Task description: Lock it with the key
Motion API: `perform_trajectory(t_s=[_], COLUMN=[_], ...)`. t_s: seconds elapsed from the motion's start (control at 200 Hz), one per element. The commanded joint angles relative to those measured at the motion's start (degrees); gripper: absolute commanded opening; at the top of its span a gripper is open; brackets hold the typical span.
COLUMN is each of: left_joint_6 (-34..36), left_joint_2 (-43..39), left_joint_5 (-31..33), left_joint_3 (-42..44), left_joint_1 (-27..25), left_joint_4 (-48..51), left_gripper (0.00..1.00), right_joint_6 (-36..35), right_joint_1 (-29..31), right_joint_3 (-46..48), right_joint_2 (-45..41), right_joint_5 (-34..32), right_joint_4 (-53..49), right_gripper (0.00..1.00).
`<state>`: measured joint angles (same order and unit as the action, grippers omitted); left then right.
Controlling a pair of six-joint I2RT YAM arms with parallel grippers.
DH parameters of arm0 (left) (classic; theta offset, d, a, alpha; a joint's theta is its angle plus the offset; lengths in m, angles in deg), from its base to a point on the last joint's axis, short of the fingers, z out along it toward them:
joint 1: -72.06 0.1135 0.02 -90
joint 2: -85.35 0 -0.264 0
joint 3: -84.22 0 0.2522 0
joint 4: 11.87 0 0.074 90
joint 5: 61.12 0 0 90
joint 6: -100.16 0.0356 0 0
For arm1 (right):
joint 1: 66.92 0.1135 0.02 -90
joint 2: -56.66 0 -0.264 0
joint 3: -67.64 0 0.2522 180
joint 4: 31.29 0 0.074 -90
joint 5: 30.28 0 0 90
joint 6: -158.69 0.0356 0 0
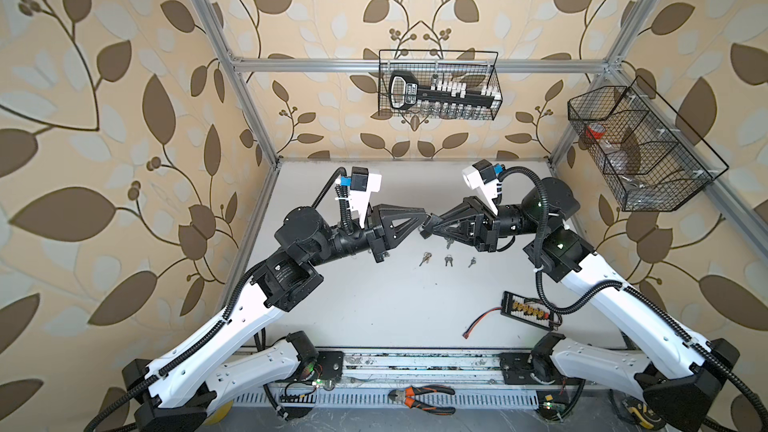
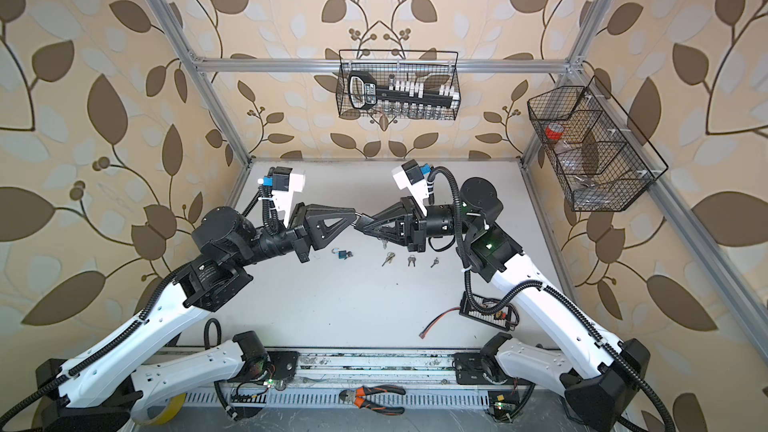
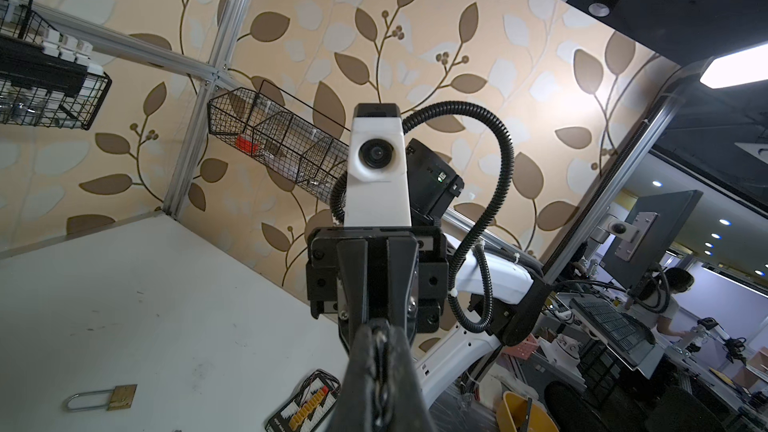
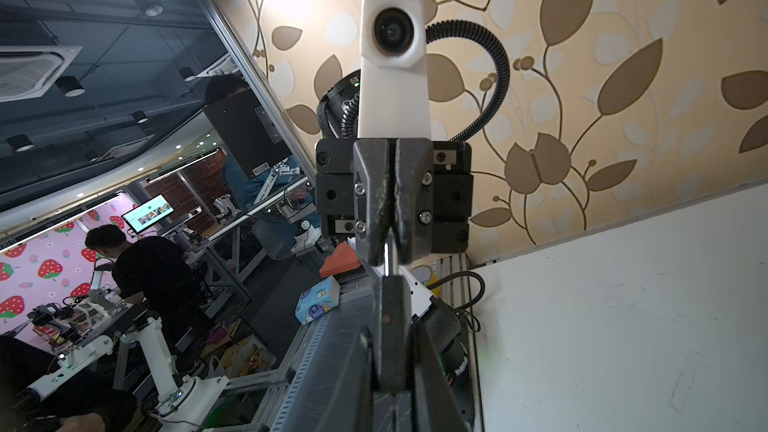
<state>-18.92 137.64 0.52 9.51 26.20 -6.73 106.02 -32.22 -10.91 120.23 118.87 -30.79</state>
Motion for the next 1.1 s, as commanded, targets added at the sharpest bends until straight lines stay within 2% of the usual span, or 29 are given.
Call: perform_trajectory(t_s=[0.0, 0.035, 0.205, 0.265, 0.385, 0.515, 0.665, 0.885, 1.02, 1.095], left_joint_6=[2.4, 3.2, 5.5, 6.0, 6.5, 6.1, 5.1, 1.3, -1.3, -3.1], left_joint_2=[2.7, 1.5, -1.6, -1.5, -1.1, -1.2, -1.1, -1.3, -1.7, -2.3], left_joint_5=[-0.1, 2.5, 9.4, 11.6, 17.0, 21.8, 25.4, 28.1, 29.3, 30.0], left_joint_3=[2.4, 1.5, -3.3, -5.0, -7.2, -7.9, -8.5, -7.4, -6.3, -5.3], left_joint_1=[-3.4, -3.1, -2.7, -2.7, -2.7, -2.6, -2.6, -2.5, -2.5, -2.5], left_joint_4=[13.1, 14.9, 20.6, 23.1, 28.2, 30.3, 31.5, 30.8, 29.8, 28.7], left_gripper=[0.0, 0.0, 0.0, 0.0, 0.0, 0.0, 0.0, 0.0, 0.0, 0.0], right_joint_6=[-5.5, -8.8, -20.1, -23.1, -27.3, -29.7, -30.2, -30.2, -29.5, -29.4], right_joint_1=[1.4, 1.4, 1.5, 1.5, 1.5, 1.5, 1.5, 1.4, 1.9, 3.3], right_joint_3=[-3.4, -3.1, 1.3, 3.1, 7.4, 11.8, 16.3, 22.9, 25.4, 27.2], right_joint_2=[-0.2, -0.9, -6.1, -8.0, -12.2, -15.2, -16.6, -18.0, -17.6, -17.4], right_joint_5=[-7.5, -8.8, -17.8, -21.4, -31.0, -41.8, -48.8, -47.5, -42.8, -42.7], right_joint_4=[1.7, -1.6, -12.2, -14.5, -16.5, -17.0, -14.7, -7.3, -3.3, -0.2], right_gripper=[0.0, 0.0, 0.4, 0.51, 0.64, 0.68, 0.73, 0.77, 0.74, 0.74])
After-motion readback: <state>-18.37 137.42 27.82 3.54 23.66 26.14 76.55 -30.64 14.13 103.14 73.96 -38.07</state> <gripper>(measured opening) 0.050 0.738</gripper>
